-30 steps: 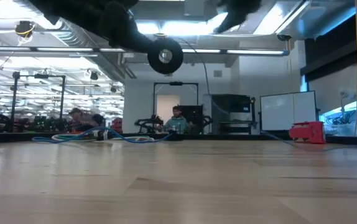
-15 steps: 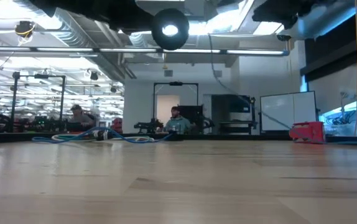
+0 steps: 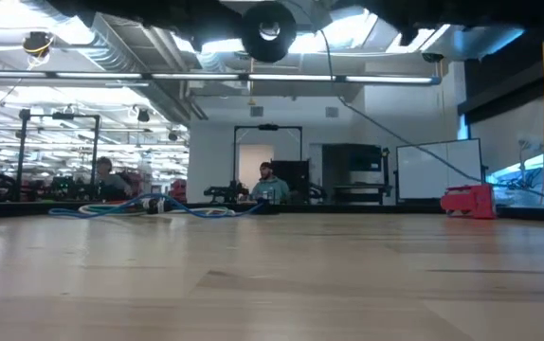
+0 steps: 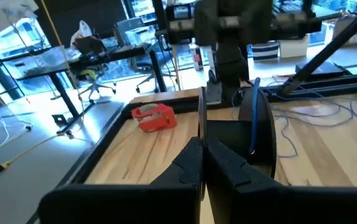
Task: Coil cords
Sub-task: Coil the blue wire onto the black spool
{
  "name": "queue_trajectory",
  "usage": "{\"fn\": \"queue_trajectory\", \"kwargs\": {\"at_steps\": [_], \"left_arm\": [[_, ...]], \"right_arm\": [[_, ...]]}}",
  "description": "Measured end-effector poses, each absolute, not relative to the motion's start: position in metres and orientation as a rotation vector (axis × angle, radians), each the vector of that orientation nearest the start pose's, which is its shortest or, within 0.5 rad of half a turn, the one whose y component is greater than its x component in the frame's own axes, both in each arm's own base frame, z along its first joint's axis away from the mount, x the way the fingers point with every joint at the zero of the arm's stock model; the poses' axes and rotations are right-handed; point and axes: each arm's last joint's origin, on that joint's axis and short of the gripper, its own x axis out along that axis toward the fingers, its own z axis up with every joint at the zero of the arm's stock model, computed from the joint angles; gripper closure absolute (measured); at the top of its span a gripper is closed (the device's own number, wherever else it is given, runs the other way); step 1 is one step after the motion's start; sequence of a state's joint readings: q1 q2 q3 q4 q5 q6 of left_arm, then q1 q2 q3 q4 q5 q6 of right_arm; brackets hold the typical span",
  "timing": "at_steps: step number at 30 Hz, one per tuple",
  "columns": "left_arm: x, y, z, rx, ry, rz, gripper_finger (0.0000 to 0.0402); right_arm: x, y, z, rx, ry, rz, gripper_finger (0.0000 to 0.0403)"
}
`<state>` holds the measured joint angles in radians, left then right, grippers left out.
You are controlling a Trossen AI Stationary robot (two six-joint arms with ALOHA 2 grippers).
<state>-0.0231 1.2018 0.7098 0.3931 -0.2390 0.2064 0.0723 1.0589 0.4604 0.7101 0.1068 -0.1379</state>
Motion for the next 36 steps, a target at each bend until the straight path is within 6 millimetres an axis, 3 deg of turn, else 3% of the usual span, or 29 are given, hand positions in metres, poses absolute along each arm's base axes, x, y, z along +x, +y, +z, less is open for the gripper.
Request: {"fn": "queue_trajectory", "kwargs": {"at_steps": [6,12,21,36], "left_arm": [[0.272,0.007,0.306,0.272,0.147,0.091,0.0401],[0.277,0.016,0.298,0.255,0.267,0.097,0.0401],[0.294,0.021,0.287,0.270,0.240,0.121,0.0400],[0.296,0.022,0.289,0.295,0.201,0.122,0.0400]], "right_arm": [[0.258,-0.010,0.270,-0.224,-0.041,-0.023,0.0278],[0.265,-0.031,0.292,-0.250,-0.086,0.117,0.0278],[0.282,-0.038,0.270,-0.240,0.013,0.128,0.0278],[0.283,-0.042,0.264,-0.257,0.068,0.066,0.0288]]}}
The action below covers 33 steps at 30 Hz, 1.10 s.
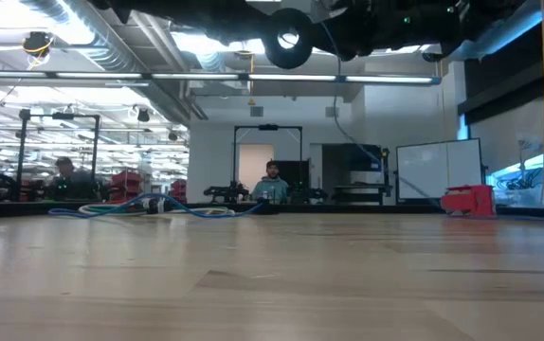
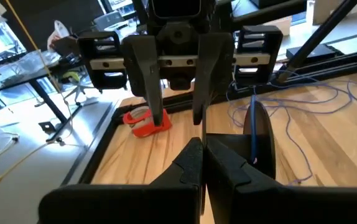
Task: Coil cords
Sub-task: Coil the blue wire onto the black spool
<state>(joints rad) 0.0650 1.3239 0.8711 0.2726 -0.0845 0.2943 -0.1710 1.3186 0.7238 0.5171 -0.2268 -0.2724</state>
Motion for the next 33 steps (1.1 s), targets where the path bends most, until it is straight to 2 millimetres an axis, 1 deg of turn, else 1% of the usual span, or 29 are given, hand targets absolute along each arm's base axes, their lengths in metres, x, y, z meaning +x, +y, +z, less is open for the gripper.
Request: {"fn": "queue_trajectory", "kwargs": {"at_steps": [5,8,10,13,15,18,20,22,25,28,33], "left_arm": [[0.296,0.022,0.287,0.287,0.227,0.122,0.0400],[0.295,0.022,0.284,0.268,0.258,0.125,0.0400],[0.295,0.022,0.284,0.267,0.252,0.126,0.0400],[0.297,0.023,0.292,0.283,0.176,0.137,0.0400],[0.297,0.025,0.297,0.295,0.127,0.149,0.0400],[0.297,0.029,0.301,0.300,0.116,0.160,0.0400],[0.296,0.032,0.299,0.281,0.139,0.171,0.0400],[0.296,0.033,0.295,0.267,0.170,0.172,0.0400],[0.296,0.033,0.293,0.265,0.194,0.169,0.0400],[0.296,0.032,0.293,0.264,0.194,0.175,0.0400],[0.295,0.032,0.290,0.241,0.223,0.169,0.0400]], "right_arm": [[0.283,-0.042,0.264,-0.218,0.075,0.066,0.0309],[0.280,-0.042,0.269,-0.202,0.053,0.065,0.0314],[0.278,-0.041,0.275,-0.185,0.029,0.078,0.0314],[0.282,-0.040,0.289,-0.173,0.017,0.125,0.0315],[0.284,-0.040,0.300,-0.171,0.024,0.136,0.0315],[0.286,-0.040,0.311,-0.160,0.071,0.142,0.0315],[0.287,-0.041,0.311,-0.147,0.122,0.145,0.0315],[0.286,-0.041,0.306,-0.136,0.189,0.147,0.0315],[0.286,-0.043,0.297,-0.158,0.265,0.088,0.0315],[0.290,-0.045,0.292,-0.201,0.292,0.017,0.0315],[0.289,-0.045,0.294,-0.252,0.284,0.026,0.0315]]}}
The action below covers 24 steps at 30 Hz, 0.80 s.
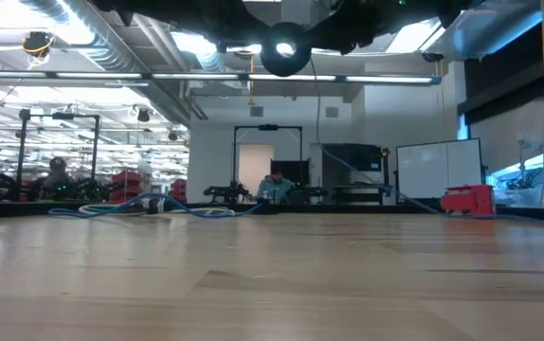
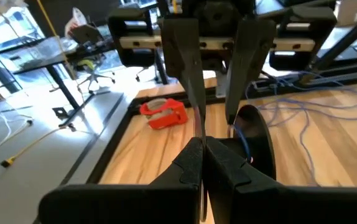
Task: Coil cords
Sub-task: Coil the blue wire onto the black spool
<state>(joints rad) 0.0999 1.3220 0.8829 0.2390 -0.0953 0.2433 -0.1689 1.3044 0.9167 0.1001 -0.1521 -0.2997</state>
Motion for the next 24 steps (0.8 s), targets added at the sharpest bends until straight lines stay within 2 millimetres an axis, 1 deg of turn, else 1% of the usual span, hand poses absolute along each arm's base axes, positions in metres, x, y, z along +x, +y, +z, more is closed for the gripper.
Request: {"fn": "queue_trajectory", "kwargs": {"at_steps": [7,11,13,14,16,19,24], "left_arm": [[0.295,0.032,0.289,0.242,0.236,0.163,0.0400],[0.295,0.032,0.288,0.242,0.246,0.150,0.0400],[0.295,0.031,0.288,0.248,0.242,0.141,0.0400],[0.296,0.030,0.288,0.257,0.237,0.125,0.0400],[0.296,0.026,0.289,0.268,0.228,0.084,0.0400],[0.296,0.023,0.289,0.284,0.224,0.053,0.0400],[0.296,0.024,0.289,0.281,0.220,0.059,0.0400]], "right_arm": [[0.288,-0.043,0.297,-0.242,0.266,0.034,0.0315],[0.281,-0.031,0.320,-0.257,0.196,0.077,0.0315],[0.278,-0.030,0.324,-0.269,0.198,0.057,0.0315],[0.278,-0.030,0.322,-0.269,0.214,0.045,0.0315],[0.277,-0.031,0.312,-0.262,0.262,0.036,0.0315],[0.283,-0.032,0.300,-0.259,0.266,0.054,0.0315],[0.289,-0.032,0.295,-0.263,0.261,0.077,0.0315]]}}
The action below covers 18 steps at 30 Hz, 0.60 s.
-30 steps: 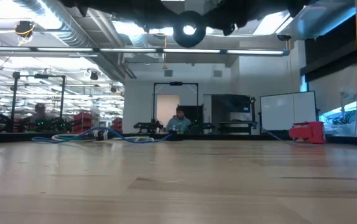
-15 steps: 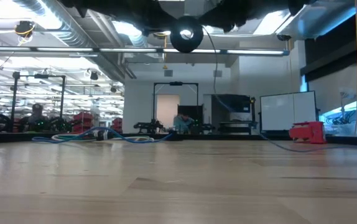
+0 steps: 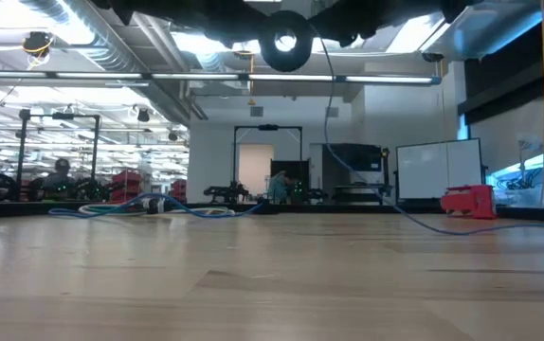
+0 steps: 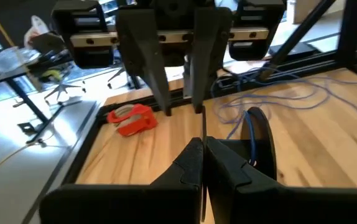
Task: Coil cords
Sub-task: Coil the blue wire onto the black spool
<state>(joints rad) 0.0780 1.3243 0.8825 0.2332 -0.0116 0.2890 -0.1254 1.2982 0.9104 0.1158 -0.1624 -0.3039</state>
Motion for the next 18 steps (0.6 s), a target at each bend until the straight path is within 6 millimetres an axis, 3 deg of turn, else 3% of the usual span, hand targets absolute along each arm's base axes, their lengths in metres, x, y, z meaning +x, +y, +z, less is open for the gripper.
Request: {"fn": "queue_trajectory", "kwargs": {"at_steps": [11,18], "left_arm": [[0.296,0.025,0.288,0.260,0.234,0.070,0.0400],[0.296,0.025,0.290,0.259,0.213,0.069,0.0400]], "right_arm": [[0.282,-0.030,0.304,-0.274,0.229,0.096,0.0315],[0.290,-0.031,0.294,-0.275,0.263,0.106,0.0315]]}}
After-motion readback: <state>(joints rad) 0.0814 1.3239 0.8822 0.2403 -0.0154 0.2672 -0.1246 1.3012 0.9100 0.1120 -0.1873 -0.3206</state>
